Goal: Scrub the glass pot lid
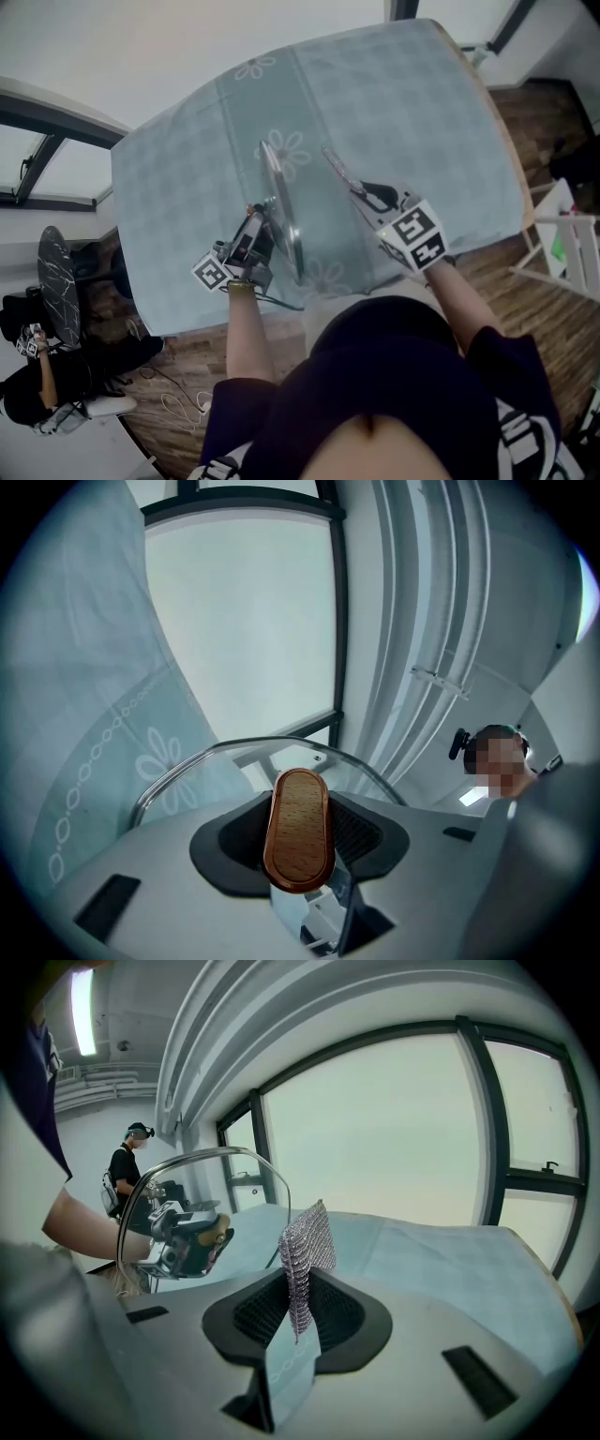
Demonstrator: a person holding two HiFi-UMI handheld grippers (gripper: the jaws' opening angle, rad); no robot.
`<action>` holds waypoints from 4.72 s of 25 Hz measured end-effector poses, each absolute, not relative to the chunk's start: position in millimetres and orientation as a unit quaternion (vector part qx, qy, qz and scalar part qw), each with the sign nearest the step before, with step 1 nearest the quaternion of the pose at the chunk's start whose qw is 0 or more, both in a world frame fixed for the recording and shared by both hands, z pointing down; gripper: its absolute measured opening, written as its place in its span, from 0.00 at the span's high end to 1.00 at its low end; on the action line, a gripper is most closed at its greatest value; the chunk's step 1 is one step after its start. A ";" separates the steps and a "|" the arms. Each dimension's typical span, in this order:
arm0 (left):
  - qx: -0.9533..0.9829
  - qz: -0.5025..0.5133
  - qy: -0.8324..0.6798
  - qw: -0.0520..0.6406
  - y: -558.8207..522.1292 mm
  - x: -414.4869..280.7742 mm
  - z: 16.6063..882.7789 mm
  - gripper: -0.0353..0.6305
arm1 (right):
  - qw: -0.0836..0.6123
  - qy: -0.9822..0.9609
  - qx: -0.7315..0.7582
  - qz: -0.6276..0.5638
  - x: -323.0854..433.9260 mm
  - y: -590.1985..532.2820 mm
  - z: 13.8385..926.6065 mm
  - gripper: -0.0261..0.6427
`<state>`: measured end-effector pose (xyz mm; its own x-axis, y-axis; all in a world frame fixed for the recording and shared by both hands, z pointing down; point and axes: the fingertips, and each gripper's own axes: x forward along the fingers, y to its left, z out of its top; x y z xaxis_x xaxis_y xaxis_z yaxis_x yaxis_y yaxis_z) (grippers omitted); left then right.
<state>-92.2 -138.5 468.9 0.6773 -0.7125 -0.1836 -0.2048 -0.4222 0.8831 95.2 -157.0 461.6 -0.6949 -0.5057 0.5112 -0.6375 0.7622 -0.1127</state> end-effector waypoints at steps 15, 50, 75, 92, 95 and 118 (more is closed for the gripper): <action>0.800 -0.297 -0.247 0.459 -129.2 -106.6 462.9 0.70 | 0.223 -0.941 0.225 0.116 3.0 -144.5 443.4 0.85; 0.797 -0.305 -0.237 0.464 -128.3 -109.1 465.7 0.69 | 0.148 -0.969 0.140 0.136 -30.4 -102.2 411.2 0.85; 0.789 -0.318 -0.261 0.456 -128.5 -110.9 464.0 0.69 | 0.147 -0.980 0.068 0.117 -31.3 -48.2 412.0 0.85; 0.787 -0.322 -0.273 0.450 -127.8 -111.0 462.7 0.69 | 0.178 -0.979 0.016 0.099 -24.1 -14.0 427.7 0.85; 0.786 -0.323 -0.274 0.450 -127.8 -111.1 462.7 0.69 | 0.184 -0.978 0.010 0.099 -21.6 -9.1 431.1 0.85; 0.790 -0.319 -0.271 0.447 -127.0 -110.3 461.6 0.69 | 0.220 -0.967 -0.011 0.131 -4.7 12.6 451.8 0.85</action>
<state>-110.3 -127.0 461.6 0.6493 -0.7138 -0.2625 -0.1430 -0.4535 0.8797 -4.7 12.6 451.8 -0.9033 0.0784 0.4218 -0.0368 0.9654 -0.2581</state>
